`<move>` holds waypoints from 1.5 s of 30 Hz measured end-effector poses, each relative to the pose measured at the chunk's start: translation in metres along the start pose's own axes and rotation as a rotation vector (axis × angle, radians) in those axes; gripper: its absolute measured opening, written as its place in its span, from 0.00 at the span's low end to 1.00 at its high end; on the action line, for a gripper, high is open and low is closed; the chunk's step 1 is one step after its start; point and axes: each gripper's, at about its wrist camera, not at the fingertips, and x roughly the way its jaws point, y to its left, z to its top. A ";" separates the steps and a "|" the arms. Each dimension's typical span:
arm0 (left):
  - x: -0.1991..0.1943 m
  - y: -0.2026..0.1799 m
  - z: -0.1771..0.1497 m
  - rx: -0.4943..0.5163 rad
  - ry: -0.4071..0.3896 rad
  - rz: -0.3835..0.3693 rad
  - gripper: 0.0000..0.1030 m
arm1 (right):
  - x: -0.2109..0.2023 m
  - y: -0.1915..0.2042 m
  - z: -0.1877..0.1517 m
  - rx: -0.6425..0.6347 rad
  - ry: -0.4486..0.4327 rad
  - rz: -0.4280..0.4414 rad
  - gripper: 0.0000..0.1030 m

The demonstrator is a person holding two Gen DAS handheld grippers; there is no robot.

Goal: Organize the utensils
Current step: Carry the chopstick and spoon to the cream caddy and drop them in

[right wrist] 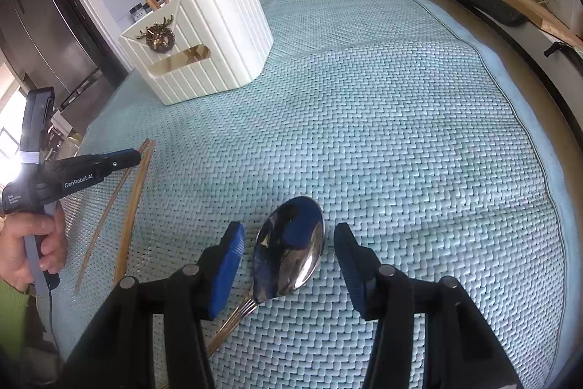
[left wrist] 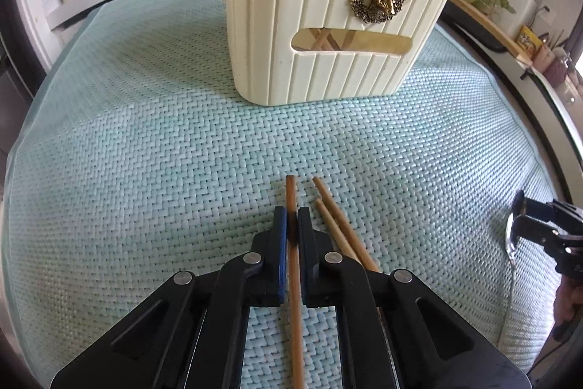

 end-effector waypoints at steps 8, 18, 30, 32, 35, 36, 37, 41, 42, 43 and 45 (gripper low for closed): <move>-0.063 -0.001 0.000 -0.004 -0.134 -0.041 0.03 | 0.003 -0.019 0.009 0.037 0.040 0.079 0.11; -0.152 0.011 -0.004 -0.015 -0.305 -0.065 0.03 | -0.071 0.025 0.013 -0.109 -0.105 0.049 0.03; -0.208 0.010 -0.017 -0.034 -0.420 -0.087 0.03 | -0.167 0.098 0.006 -0.316 -0.389 -0.132 0.03; -0.215 0.011 -0.018 -0.039 -0.435 -0.092 0.03 | -0.175 0.102 0.009 -0.320 -0.414 -0.143 0.03; -0.222 0.011 -0.020 -0.045 -0.455 -0.099 0.03 | -0.180 0.103 0.012 -0.319 -0.441 -0.151 0.03; -0.224 0.011 -0.020 -0.046 -0.460 -0.100 0.03 | -0.181 0.104 0.013 -0.319 -0.450 -0.152 0.03; -0.226 0.011 -0.020 -0.047 -0.465 -0.101 0.03 | -0.181 0.105 0.014 -0.319 -0.458 -0.153 0.03; -0.231 0.014 -0.019 -0.057 -0.476 -0.112 0.03 | -0.188 0.109 0.018 -0.324 -0.489 -0.159 0.03; -0.232 0.015 -0.018 -0.058 -0.478 -0.113 0.03 | -0.190 0.110 0.019 -0.325 -0.495 -0.160 0.03; -0.233 0.015 -0.017 -0.059 -0.479 -0.114 0.03 | -0.191 0.111 0.020 -0.326 -0.501 -0.161 0.03; -0.235 0.017 -0.013 -0.061 -0.482 -0.116 0.03 | -0.193 0.112 0.023 -0.328 -0.509 -0.164 0.02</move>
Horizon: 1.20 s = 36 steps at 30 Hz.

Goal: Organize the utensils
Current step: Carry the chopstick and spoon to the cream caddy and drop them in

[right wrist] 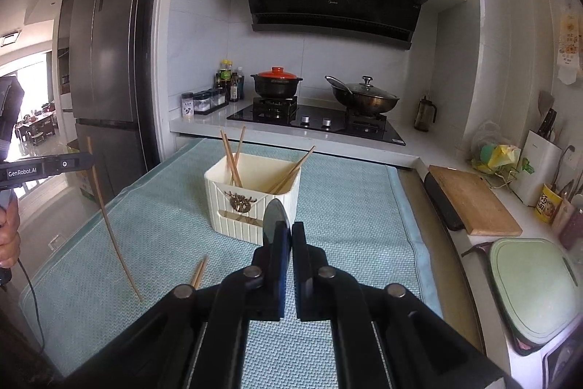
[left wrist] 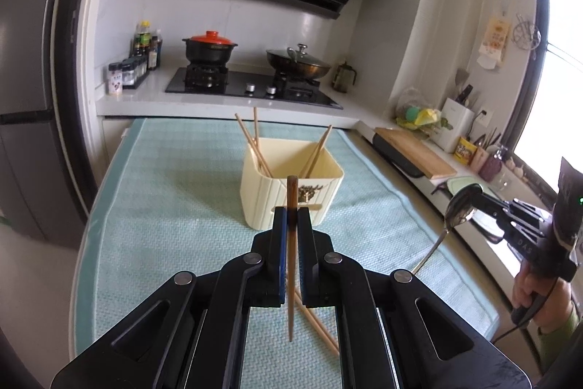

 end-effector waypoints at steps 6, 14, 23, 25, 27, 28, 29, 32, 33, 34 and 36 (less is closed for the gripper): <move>0.001 0.001 0.016 -0.002 -0.013 -0.013 0.03 | 0.003 -0.005 0.013 -0.003 -0.021 -0.011 0.02; 0.008 0.001 0.060 0.020 -0.053 -0.027 0.03 | 0.020 -0.016 0.050 -0.023 -0.066 -0.037 0.02; 0.041 -0.007 0.137 0.037 -0.145 -0.005 0.03 | 0.065 -0.029 0.124 0.001 -0.126 -0.034 0.02; 0.054 -0.008 0.150 0.037 -0.167 0.012 0.03 | 0.080 -0.030 0.139 0.007 -0.138 -0.039 0.02; 0.072 -0.009 0.161 0.042 -0.176 0.026 0.03 | 0.095 -0.028 0.151 0.001 -0.159 -0.054 0.02; 0.082 -0.009 0.164 0.042 -0.173 0.028 0.03 | 0.104 -0.026 0.155 -0.002 -0.170 -0.058 0.02; 0.092 -0.009 0.165 0.039 -0.168 0.029 0.03 | 0.113 -0.025 0.158 -0.003 -0.183 -0.057 0.02; 0.128 -0.003 0.164 0.021 -0.128 0.033 0.03 | 0.147 -0.017 0.158 -0.025 -0.173 -0.036 0.02; 0.140 -0.001 0.163 0.014 -0.109 0.035 0.03 | 0.160 -0.013 0.156 -0.035 -0.161 -0.024 0.02; 0.152 0.002 0.159 0.005 -0.093 0.037 0.03 | 0.174 -0.010 0.152 -0.052 -0.139 -0.014 0.02; 0.175 0.009 0.150 -0.014 -0.053 0.042 0.03 | 0.201 -0.004 0.144 -0.069 -0.094 0.018 0.02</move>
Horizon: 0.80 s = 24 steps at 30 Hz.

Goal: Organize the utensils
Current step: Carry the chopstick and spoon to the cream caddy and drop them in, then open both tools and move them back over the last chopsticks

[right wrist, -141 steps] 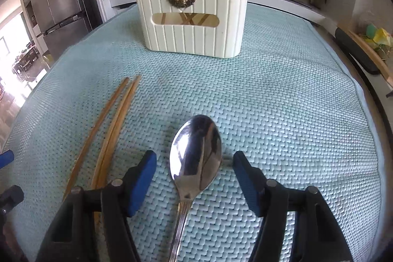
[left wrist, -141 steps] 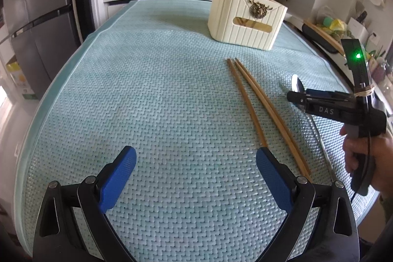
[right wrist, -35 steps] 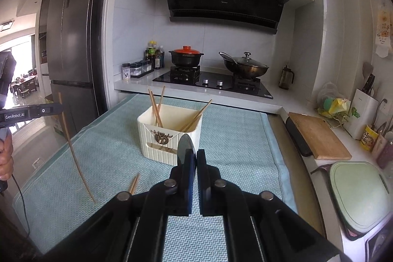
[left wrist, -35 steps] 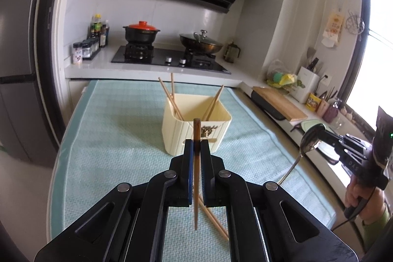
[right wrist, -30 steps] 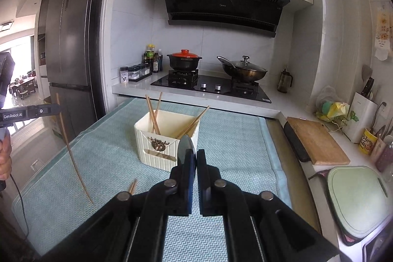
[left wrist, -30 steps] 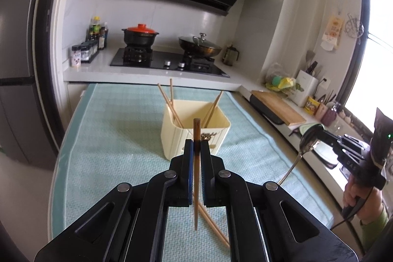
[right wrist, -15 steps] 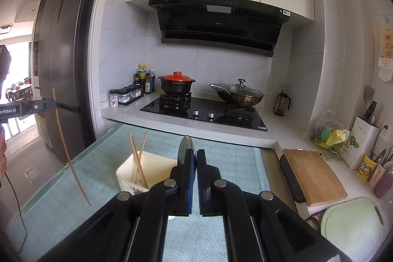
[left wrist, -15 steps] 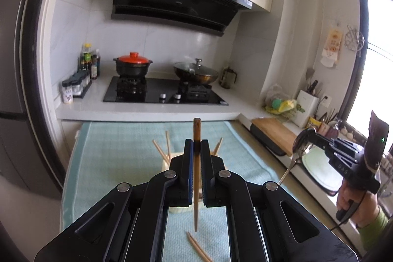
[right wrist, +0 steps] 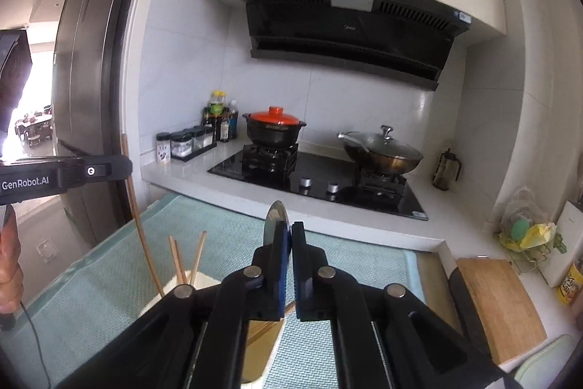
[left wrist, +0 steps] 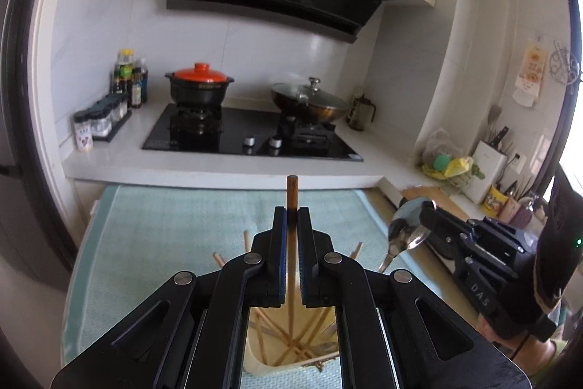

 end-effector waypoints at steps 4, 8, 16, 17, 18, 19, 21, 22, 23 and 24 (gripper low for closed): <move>0.037 0.010 -0.023 -0.017 0.084 0.018 0.03 | 0.050 0.010 -0.026 -0.005 0.116 0.087 0.02; 0.061 0.015 -0.041 -0.017 0.150 0.025 0.03 | 0.085 0.016 -0.047 0.022 0.216 0.158 0.02; 0.063 0.023 -0.042 -0.063 0.171 0.030 0.39 | 0.111 0.012 -0.057 0.108 0.301 0.200 0.06; 0.056 0.022 -0.041 -0.058 0.156 0.041 0.53 | 0.106 0.010 -0.054 0.116 0.286 0.197 0.17; 0.049 0.021 -0.039 -0.051 0.142 0.048 0.58 | 0.099 0.008 -0.050 0.123 0.270 0.194 0.40; 0.039 0.020 -0.039 -0.042 0.131 0.048 0.63 | 0.090 0.005 -0.045 0.130 0.249 0.187 0.53; 0.018 0.017 -0.040 -0.013 0.120 0.052 0.73 | 0.065 0.002 -0.036 0.134 0.192 0.168 0.64; 0.006 0.015 -0.043 0.006 0.114 0.061 0.81 | 0.051 0.002 -0.032 0.122 0.177 0.161 0.64; -0.010 0.012 -0.049 0.029 0.106 0.073 0.88 | 0.038 0.002 -0.028 0.107 0.170 0.154 0.64; -0.023 0.009 -0.054 0.052 0.103 0.085 0.91 | 0.023 0.003 -0.026 0.092 0.162 0.144 0.64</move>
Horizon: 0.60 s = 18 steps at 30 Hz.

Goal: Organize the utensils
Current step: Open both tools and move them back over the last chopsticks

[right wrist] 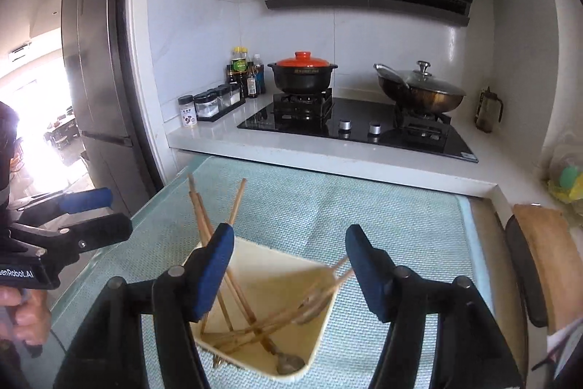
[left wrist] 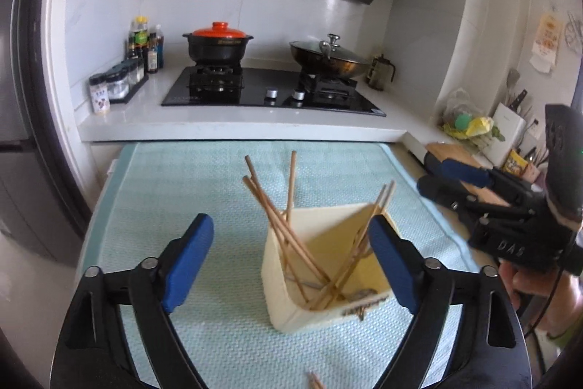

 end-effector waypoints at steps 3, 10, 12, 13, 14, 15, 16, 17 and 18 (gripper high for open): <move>-0.040 -0.004 -0.032 0.063 0.010 0.032 0.96 | -0.048 0.011 -0.016 -0.040 -0.006 -0.019 0.64; -0.105 -0.019 -0.135 0.115 0.115 0.086 0.97 | -0.138 0.035 -0.105 -0.088 0.053 -0.054 0.65; -0.121 -0.025 -0.163 0.101 0.116 0.099 0.97 | -0.156 0.045 -0.136 -0.090 0.064 -0.071 0.65; -0.126 -0.028 -0.176 0.081 0.115 0.106 0.97 | -0.164 0.050 -0.151 -0.087 0.064 -0.083 0.65; -0.130 -0.030 -0.188 0.056 0.121 0.109 0.97 | -0.171 0.055 -0.165 -0.077 0.065 -0.089 0.65; -0.133 -0.033 -0.199 0.028 0.131 0.102 0.97 | -0.178 0.059 -0.178 -0.062 0.067 -0.088 0.65; -0.134 -0.035 -0.207 0.003 0.139 0.089 0.97 | -0.184 0.062 -0.192 -0.038 0.071 -0.084 0.65; -0.135 -0.038 -0.214 -0.020 0.140 0.082 0.97 | -0.189 0.064 -0.205 -0.009 0.075 -0.083 0.65; -0.135 -0.041 -0.220 -0.036 0.137 0.086 0.97 | -0.193 0.065 -0.217 0.017 0.079 -0.085 0.65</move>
